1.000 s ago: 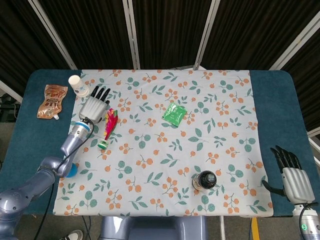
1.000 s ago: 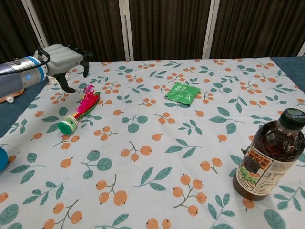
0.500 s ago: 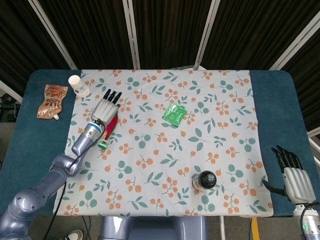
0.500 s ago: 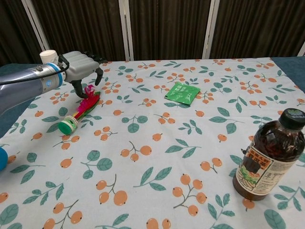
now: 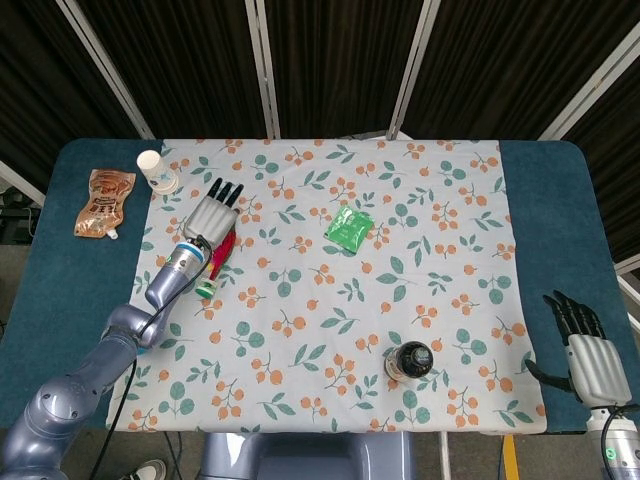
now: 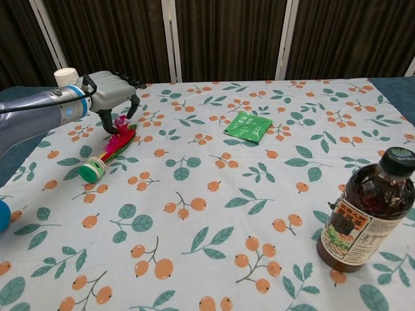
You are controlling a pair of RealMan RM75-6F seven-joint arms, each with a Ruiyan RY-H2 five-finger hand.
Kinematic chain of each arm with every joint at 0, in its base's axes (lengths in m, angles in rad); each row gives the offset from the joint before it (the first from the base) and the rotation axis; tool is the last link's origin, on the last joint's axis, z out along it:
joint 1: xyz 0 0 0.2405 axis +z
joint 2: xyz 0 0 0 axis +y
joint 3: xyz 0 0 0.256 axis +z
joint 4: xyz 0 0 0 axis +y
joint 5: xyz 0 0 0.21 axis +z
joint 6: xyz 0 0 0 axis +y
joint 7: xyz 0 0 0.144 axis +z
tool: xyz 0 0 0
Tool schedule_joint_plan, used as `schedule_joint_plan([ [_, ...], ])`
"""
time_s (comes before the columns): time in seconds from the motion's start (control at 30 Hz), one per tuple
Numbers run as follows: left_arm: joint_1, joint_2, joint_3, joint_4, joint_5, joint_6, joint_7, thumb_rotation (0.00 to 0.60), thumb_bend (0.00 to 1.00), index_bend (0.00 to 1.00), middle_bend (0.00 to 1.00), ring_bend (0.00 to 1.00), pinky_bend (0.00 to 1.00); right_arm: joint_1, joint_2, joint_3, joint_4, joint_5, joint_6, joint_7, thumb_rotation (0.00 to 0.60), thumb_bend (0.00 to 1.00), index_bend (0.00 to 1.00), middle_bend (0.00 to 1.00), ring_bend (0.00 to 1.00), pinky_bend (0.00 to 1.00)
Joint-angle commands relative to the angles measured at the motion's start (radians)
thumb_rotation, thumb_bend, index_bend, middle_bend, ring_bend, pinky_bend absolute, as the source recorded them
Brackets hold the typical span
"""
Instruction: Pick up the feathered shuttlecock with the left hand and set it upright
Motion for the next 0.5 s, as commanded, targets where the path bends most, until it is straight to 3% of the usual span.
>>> schedule_joint_plan([
  [0.03, 0.002, -0.002, 0.0, 0.0, -0.003, -0.007, 0.002, 0.6, 0.23, 0.47, 0.0, 0.0, 0.0, 0.0, -0.001, 0.0, -0.001, 0.001, 0.0, -0.001, 0.6, 0.13, 0.08, 0.0, 0.0, 0.0],
  [0.5, 0.004, -0.005, 0.002, -0.021, -0.015, -0.036, 0.022, 0.6, 0.26, 0.47, 0.0, 0.0, 0.0, 0.001, -0.001, 0.001, -0.002, 0.002, -0.002, -0.002, 0.6, 0.13, 0.08, 0.0, 0.0, 0.0],
])
